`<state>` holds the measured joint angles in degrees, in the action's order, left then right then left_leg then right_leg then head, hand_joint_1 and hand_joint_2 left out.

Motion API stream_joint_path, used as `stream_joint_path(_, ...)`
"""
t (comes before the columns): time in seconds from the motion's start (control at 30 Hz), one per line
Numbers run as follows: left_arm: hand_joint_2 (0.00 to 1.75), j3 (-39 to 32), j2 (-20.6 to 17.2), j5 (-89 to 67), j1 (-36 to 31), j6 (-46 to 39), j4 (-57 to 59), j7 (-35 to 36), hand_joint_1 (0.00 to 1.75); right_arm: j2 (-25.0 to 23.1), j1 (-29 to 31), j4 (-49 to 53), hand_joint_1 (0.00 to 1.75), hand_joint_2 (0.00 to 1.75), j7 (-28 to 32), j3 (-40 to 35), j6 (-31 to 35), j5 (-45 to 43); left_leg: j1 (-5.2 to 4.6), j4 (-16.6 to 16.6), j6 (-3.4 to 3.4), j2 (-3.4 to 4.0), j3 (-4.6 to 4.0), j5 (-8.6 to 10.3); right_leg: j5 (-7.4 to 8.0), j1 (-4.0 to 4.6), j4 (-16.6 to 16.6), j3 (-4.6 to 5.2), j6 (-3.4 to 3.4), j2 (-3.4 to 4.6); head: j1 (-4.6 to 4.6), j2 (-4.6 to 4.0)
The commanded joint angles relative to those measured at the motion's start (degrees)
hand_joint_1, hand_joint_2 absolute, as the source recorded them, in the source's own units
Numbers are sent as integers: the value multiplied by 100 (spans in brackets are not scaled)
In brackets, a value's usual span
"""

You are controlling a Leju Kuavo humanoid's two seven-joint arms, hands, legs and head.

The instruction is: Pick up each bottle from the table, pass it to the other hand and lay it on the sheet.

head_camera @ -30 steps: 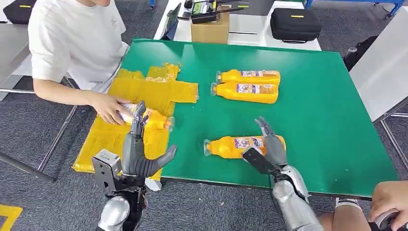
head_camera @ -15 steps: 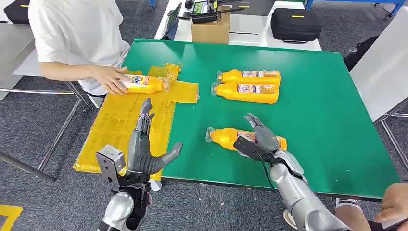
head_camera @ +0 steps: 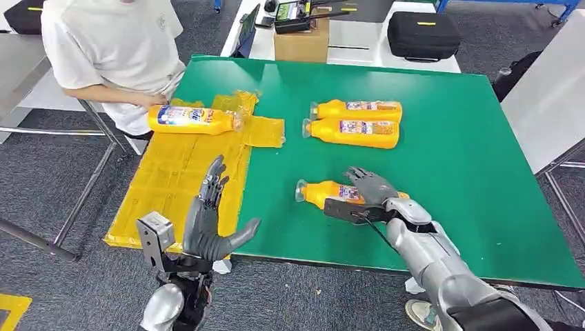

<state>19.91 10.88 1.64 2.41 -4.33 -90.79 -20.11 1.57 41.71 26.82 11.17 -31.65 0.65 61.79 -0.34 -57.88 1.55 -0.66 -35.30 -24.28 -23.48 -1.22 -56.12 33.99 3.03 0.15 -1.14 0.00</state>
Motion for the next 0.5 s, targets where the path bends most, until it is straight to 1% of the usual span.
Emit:
stream_joint_path(0.03,175,-368,-109,-96,182,24,-125,71,0,214,668,27,0,175,-242,-871,-385,21,3,-3,-11,7,13,-10,-9,4,-6,-9,-13,5,0,0)
stream_joint_path(0.27,175,-383,-86,-96,193,22,-151,71,0,248,622,90,0,175,-292,-909,-370,25,7,-3,-11,6,15,-9,-7,8,-2,-12,-14,4,2,0)
stream_joint_path(0.33,175,-458,-48,-113,264,39,-233,71,0,416,573,415,0,175,-475,-1139,-389,66,4,-1,-6,0,3,-4,-3,4,0,-3,-9,1,2,0)
stream_joint_path(0.4,175,-496,-34,-166,331,39,-328,66,0,581,475,740,0,175,-604,-1250,-375,60,7,-5,-9,1,9,-10,-8,8,-2,-10,-13,0,2,0)
stream_joint_path(0.5,175,-585,3,-220,428,35,-473,50,0,922,187,1470,0,175,-886,-1366,-323,32,5,-1,-9,-5,10,-8,-9,6,0,-11,-12,-6,2,0)
